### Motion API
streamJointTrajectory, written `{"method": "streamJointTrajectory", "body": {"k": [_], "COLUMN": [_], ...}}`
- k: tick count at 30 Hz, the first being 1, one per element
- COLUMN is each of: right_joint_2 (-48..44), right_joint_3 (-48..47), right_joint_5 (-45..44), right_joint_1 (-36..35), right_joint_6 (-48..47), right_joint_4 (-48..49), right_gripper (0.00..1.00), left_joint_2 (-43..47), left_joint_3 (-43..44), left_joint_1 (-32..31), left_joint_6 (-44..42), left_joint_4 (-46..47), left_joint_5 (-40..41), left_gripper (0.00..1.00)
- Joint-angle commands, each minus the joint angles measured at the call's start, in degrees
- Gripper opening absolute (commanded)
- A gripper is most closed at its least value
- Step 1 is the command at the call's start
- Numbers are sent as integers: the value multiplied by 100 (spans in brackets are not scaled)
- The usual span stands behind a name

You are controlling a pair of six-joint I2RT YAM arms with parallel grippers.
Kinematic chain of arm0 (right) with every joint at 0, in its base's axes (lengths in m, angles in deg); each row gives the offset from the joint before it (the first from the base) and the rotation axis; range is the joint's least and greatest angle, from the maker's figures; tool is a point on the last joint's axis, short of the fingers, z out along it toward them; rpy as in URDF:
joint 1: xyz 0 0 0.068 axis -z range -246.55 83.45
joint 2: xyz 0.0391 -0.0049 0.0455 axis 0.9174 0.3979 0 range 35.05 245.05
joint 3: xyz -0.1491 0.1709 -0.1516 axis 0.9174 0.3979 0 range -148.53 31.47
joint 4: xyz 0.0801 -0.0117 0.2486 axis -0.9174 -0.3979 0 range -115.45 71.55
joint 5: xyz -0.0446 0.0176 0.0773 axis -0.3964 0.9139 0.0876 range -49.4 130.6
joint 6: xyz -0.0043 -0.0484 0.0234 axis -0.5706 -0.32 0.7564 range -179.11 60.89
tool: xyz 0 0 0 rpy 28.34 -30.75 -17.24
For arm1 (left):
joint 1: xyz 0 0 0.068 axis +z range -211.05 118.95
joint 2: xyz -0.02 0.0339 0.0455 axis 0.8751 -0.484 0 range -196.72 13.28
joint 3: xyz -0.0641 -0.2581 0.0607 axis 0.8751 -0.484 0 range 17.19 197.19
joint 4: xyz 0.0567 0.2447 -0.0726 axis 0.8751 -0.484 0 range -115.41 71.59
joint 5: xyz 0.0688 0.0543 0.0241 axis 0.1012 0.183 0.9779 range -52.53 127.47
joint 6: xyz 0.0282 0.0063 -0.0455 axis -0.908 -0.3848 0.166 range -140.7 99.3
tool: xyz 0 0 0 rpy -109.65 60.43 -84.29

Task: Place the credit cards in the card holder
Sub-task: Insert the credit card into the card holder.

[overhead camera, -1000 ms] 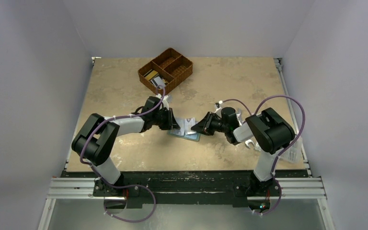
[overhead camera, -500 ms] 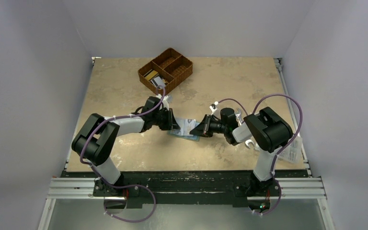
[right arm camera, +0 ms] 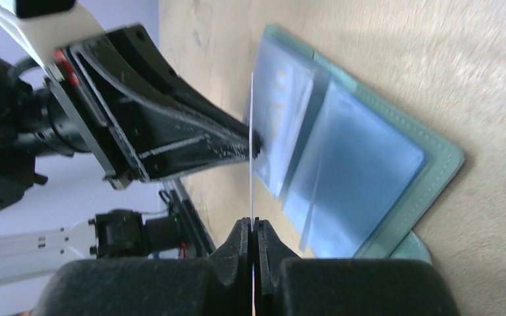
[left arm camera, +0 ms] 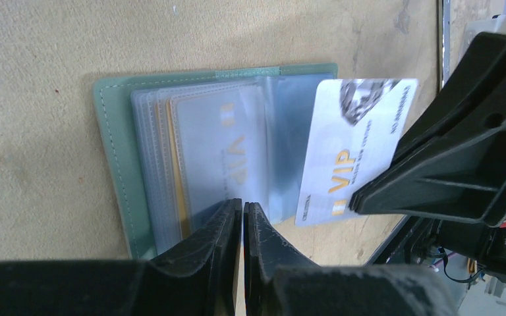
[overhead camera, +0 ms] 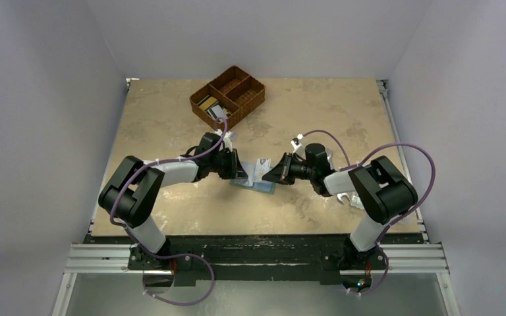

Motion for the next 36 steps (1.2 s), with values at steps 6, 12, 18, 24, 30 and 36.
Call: {"method": "streamJointTrajectory", "body": {"k": [6, 12, 18, 24, 30, 36], "right_joint_2": [115, 573, 670, 768, 750, 770], "right_joint_3": [-222, -241, -188, -189, -92, 37], "right_joint_5": [-619, -537, -519, -562, -448, -380], "right_joint_1": [46, 40, 38, 13, -36, -118], "right_joint_6": [299, 652, 713, 706, 781, 881], "right_joint_4": [87, 646, 800, 742, 826, 954], "right_gripper": [0, 0, 0, 0, 0, 0], "left_joint_2": [80, 87, 106, 89, 115, 131], "left_joint_3": [-70, -73, -110, -102, -104, -101], "left_joint_1": [29, 28, 28, 28, 28, 28], "left_joint_6": [-102, -115, -104, -87, -102, -88], "left_joint_4": [-184, -201, -179, -142, -163, -161], "left_joint_5": [37, 16, 15, -5, 4, 5], "left_gripper": [11, 11, 11, 11, 11, 10]}}
